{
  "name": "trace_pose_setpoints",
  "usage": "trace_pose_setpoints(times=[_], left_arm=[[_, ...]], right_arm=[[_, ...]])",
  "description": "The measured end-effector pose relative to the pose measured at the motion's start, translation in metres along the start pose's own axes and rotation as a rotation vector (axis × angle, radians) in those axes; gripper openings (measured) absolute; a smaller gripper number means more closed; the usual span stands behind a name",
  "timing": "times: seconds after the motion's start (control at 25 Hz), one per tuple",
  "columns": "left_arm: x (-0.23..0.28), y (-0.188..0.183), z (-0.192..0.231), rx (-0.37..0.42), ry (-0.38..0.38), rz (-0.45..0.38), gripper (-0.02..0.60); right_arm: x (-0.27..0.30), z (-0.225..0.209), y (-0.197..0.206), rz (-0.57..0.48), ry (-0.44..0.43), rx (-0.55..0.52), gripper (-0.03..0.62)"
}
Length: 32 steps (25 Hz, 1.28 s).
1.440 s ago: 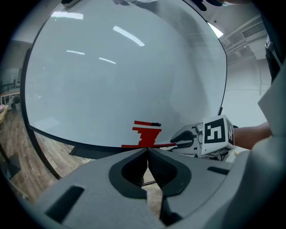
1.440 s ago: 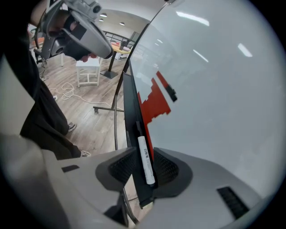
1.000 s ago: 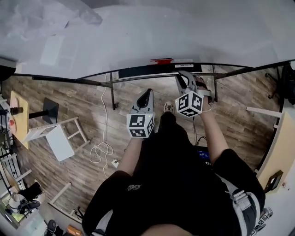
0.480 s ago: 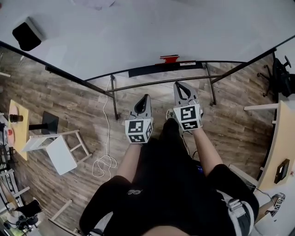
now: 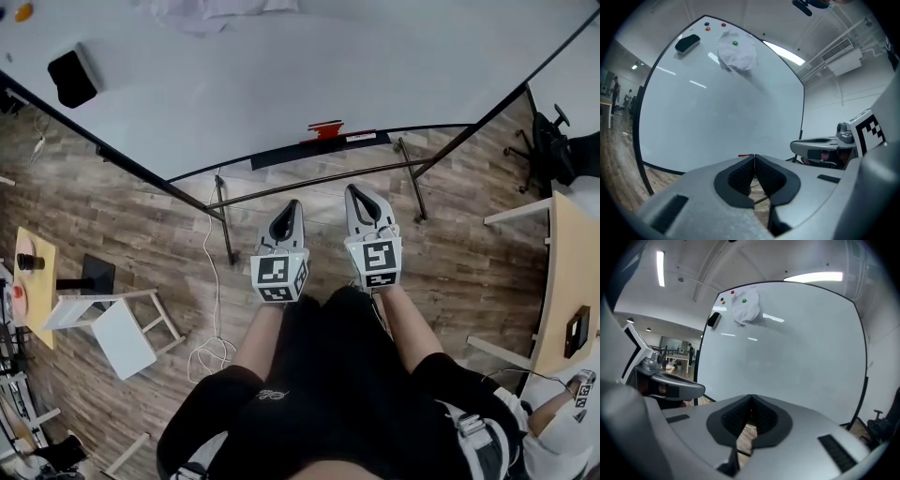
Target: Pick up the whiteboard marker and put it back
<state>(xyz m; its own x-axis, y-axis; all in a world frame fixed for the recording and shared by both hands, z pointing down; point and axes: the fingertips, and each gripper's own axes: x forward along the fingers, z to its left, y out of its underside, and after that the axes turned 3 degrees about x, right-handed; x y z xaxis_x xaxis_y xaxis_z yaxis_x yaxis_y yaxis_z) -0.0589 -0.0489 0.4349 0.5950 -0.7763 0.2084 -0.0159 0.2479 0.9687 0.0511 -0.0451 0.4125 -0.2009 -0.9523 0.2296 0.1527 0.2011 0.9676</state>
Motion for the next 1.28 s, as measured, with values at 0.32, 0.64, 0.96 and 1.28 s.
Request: trace_pose_setpoints(times=[0.32, 0.64, 0.96, 1.28], left_arm=[[0.004, -0.047, -0.044, 0.025, -0.031, -0.088, 0.008], [0.007, -0.057, -0.082, 0.093, -0.041, -0.105, 0.008], [0.007, -0.059, -0.104, 0.113, -0.043, -0.113, 0.008], [0.003, -0.061, -0.112, 0.129, -0.029, -0.116, 0.008]], right_arm=[[-0.047, -0.051, -0.042, -0.133, 0.017, 0.034, 0.003], [-0.073, -0.087, -0.041, -0.182, 0.027, 0.057, 0.003], [-0.085, -0.091, -0.048, -0.203, -0.01, 0.05, 0.003], [-0.088, -0.084, -0.051, -0.208, -0.029, 0.044, 0.002]])
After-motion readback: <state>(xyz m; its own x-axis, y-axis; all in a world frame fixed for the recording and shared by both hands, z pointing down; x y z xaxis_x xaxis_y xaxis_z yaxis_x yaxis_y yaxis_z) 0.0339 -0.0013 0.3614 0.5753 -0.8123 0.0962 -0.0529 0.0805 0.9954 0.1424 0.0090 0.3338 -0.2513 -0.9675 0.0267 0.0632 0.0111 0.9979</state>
